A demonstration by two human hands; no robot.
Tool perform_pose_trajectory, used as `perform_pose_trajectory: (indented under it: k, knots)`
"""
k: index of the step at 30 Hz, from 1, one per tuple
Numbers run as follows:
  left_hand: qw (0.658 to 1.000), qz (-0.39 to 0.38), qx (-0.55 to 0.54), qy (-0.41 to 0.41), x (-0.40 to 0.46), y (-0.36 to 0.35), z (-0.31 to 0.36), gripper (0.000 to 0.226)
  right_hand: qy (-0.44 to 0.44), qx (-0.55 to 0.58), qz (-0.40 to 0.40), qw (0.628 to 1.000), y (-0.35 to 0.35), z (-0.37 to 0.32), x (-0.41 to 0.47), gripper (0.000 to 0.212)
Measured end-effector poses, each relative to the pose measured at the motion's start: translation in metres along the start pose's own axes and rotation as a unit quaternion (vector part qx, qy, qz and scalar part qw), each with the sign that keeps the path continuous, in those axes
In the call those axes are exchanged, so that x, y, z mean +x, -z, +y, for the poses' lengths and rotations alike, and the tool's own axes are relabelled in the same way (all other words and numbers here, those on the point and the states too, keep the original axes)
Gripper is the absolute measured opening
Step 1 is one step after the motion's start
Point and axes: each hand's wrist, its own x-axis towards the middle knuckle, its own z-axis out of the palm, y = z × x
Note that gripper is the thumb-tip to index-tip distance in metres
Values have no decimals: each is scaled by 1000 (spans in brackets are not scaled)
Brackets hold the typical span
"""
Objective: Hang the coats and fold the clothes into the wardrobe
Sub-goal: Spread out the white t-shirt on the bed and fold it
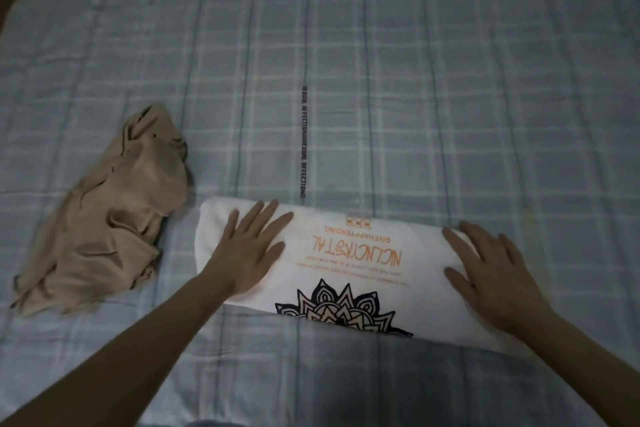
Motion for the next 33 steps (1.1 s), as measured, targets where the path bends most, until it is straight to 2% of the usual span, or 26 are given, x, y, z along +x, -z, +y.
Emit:
perform_pose_trajectory:
  k: [4,7,11,13,15,17,19,21,25,27,29,31,32,33]
  knots:
    - [997,-51,-9,61,20,-3,-7,77,-8,43,-52,998,4,20,6,63]
    - [998,-45,2,37,19,5,-13,66,-5,58,-59,997,5,26,6,66]
    - [998,42,7,56,9,-9,-8,56,-22,38,-62,997,16,31,19,72]
    - [992,94,-15,85,10,-10,12,55,-29,-7,-109,994,26,29,32,68]
    - [985,161,-30,61,5,-5,45,57,-40,-8,-165,985,30,27,43,65]
    - [980,192,-43,4,-1,-11,85,57,-53,54,-195,978,37,29,49,71]
    - [984,173,-44,-10,1,-33,113,56,-53,96,-230,967,48,26,53,73]
    - [988,146,-40,23,6,-57,124,57,-59,99,-282,953,68,18,55,66]
    - [990,131,-29,31,10,-67,120,61,-47,91,-356,929,116,-2,57,104]
    - [990,138,-30,25,10,-65,121,61,-45,124,-374,918,142,-23,59,100]
    - [990,134,-36,30,10,-65,120,61,-30,209,-397,893,166,-54,64,90]
    - [985,146,-88,31,11,-64,117,64,-27,303,-430,850,182,-92,74,80]
    - [970,139,-194,40,11,-56,116,63,-29,339,-442,830,186,-111,82,72]
    - [923,122,-361,57,9,-39,115,54,-38,366,-452,812,186,-131,91,63]
